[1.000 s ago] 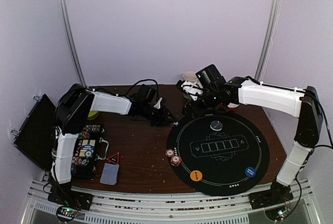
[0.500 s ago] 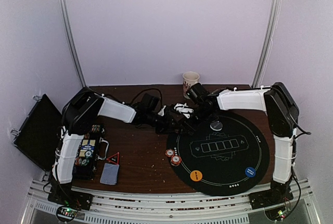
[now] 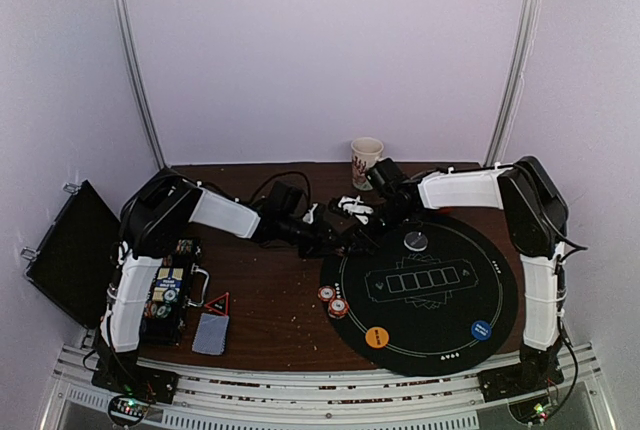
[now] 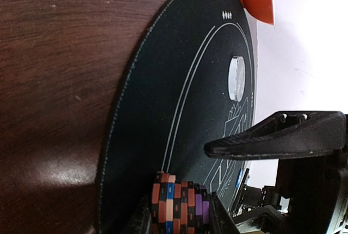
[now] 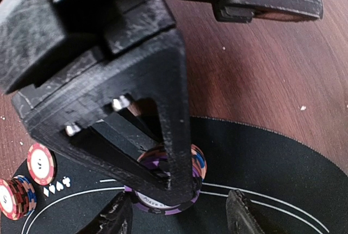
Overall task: Distribute texas hold em gaming equipment
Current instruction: Pass from the left arm to the right
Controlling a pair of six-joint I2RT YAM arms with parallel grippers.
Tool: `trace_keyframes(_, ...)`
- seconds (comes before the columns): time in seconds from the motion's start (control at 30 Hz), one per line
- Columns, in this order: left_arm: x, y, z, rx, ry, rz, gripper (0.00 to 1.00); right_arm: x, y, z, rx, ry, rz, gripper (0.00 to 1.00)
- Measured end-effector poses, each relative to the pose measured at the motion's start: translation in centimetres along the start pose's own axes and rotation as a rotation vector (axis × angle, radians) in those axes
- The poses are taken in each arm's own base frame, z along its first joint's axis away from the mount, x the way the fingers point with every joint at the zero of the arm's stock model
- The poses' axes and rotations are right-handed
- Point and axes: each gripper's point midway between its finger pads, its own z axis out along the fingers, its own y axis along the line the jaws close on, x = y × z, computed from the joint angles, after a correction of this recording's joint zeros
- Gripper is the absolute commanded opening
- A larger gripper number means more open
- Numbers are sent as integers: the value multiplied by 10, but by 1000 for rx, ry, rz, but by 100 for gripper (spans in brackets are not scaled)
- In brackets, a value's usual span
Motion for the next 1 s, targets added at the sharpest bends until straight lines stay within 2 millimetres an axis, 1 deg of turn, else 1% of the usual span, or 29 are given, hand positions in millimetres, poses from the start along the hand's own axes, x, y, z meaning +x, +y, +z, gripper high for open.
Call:
trace_keyframes(0.2,-2,2,-2,6,2,-2,5,-3,1,3,-5,-26,-10,59)
trace_keyframes(0.33,-3,3,-3,9,2,-4,5,-6,2,5,-16,-41,-31,67)
trace_keyframes(0.4,-3,2,-3,9,1,-6,5,-11,7,10,-31,-64,-65,69)
trace_keyframes(0.47,-3,2,-2,9,2,-8,5,-10,17,17,-54,-69,-103,70)
trace_keyframes(0.57,-3,3,-2,10,1,-12,5,-9,18,19,-52,-91,-132,67)
trace_keyframes(0.63,-3,3,-2,10,2,-16,5,-11,17,19,-46,-103,-134,61)
trace_keyframes(0.7,-3,3,-2,11,1,-15,5,-12,15,19,-39,-108,-128,57)
trace_keyframes(0.8,-3,3,-2,11,1,-16,5,-13,10,20,-25,-108,-117,57)
trace_keyframes(0.9,-3,3,-2,12,0,-14,5,-15,4,23,-2,-107,-122,60)
trace_keyframes(1.0,-3,3,-2,13,0,-14,5,-9,1,29,9,-89,-119,60)
